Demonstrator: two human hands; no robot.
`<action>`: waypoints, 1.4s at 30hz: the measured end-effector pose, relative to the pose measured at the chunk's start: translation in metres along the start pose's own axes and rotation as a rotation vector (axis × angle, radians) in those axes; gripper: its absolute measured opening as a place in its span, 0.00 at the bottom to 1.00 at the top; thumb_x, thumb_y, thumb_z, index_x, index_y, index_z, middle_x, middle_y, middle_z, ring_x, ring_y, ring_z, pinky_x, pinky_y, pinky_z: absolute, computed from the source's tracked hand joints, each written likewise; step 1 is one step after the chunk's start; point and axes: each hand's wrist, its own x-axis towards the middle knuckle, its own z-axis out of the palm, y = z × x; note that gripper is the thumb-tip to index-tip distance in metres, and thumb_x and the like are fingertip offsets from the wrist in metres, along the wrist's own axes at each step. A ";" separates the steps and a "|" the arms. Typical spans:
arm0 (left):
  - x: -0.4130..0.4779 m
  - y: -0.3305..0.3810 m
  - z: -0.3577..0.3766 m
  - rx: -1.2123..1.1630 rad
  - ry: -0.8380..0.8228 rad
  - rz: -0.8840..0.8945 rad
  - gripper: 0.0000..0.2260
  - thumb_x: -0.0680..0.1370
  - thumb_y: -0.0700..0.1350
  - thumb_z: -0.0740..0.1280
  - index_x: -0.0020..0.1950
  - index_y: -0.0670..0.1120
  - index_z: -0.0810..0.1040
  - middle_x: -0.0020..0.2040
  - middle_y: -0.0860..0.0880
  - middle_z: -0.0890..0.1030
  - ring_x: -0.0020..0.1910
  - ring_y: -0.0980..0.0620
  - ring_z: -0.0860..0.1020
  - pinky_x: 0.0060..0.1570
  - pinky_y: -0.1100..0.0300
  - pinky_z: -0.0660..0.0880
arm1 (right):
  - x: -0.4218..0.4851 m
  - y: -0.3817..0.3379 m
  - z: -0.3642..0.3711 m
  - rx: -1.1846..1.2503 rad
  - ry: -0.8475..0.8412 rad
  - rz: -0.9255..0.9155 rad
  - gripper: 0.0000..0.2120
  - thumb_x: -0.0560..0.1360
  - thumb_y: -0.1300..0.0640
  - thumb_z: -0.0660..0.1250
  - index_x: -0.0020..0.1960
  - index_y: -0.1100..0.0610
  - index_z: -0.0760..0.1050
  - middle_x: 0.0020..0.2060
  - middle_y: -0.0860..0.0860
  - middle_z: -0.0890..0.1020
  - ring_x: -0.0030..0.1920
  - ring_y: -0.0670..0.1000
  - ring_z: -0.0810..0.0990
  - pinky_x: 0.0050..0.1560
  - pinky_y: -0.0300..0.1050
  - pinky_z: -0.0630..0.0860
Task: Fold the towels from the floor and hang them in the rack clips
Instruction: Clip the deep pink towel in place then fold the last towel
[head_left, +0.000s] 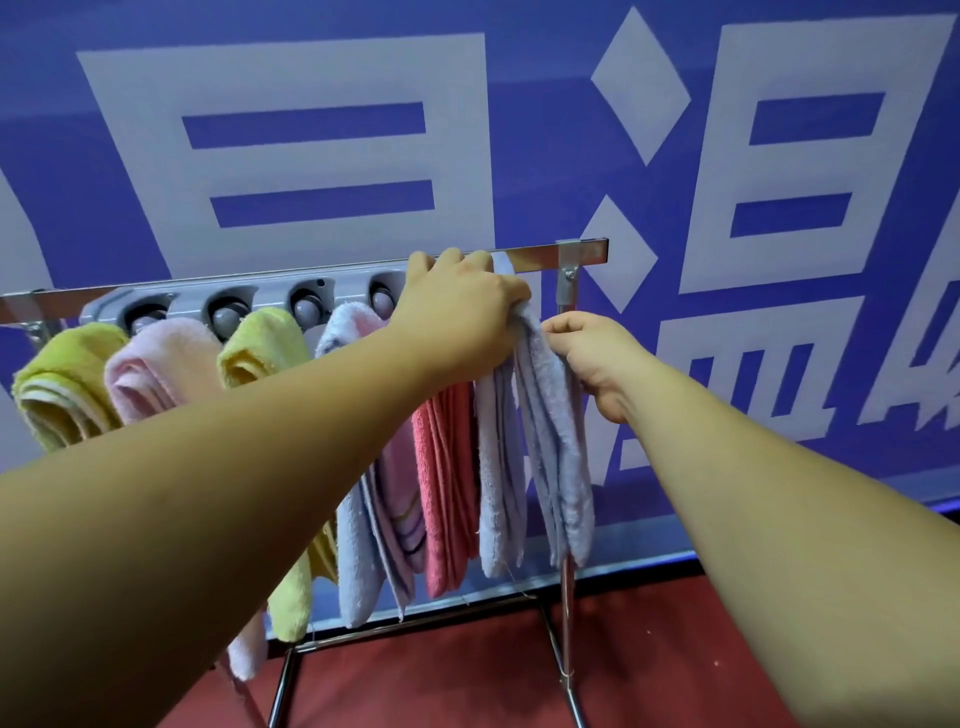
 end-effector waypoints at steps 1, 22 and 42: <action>-0.004 0.001 0.000 -0.015 0.007 -0.005 0.17 0.81 0.54 0.60 0.67 0.58 0.79 0.52 0.49 0.75 0.58 0.42 0.74 0.59 0.47 0.63 | -0.001 0.001 0.002 -0.018 -0.003 -0.014 0.05 0.81 0.57 0.70 0.53 0.53 0.85 0.46 0.50 0.87 0.44 0.49 0.81 0.38 0.41 0.75; -0.001 -0.011 0.007 -0.070 0.216 0.091 0.08 0.76 0.47 0.60 0.41 0.44 0.73 0.37 0.42 0.81 0.35 0.42 0.70 0.42 0.53 0.59 | -0.044 -0.038 0.025 -0.696 0.026 -0.520 0.22 0.74 0.47 0.74 0.66 0.48 0.72 0.60 0.49 0.74 0.51 0.54 0.77 0.47 0.52 0.78; -0.009 -0.013 0.014 -0.070 0.081 0.105 0.13 0.74 0.44 0.62 0.57 0.43 0.74 0.49 0.44 0.83 0.50 0.40 0.80 0.58 0.48 0.68 | -0.037 -0.036 0.009 -0.761 -0.118 -0.441 0.35 0.81 0.65 0.58 0.83 0.41 0.57 0.50 0.50 0.79 0.40 0.50 0.76 0.34 0.46 0.69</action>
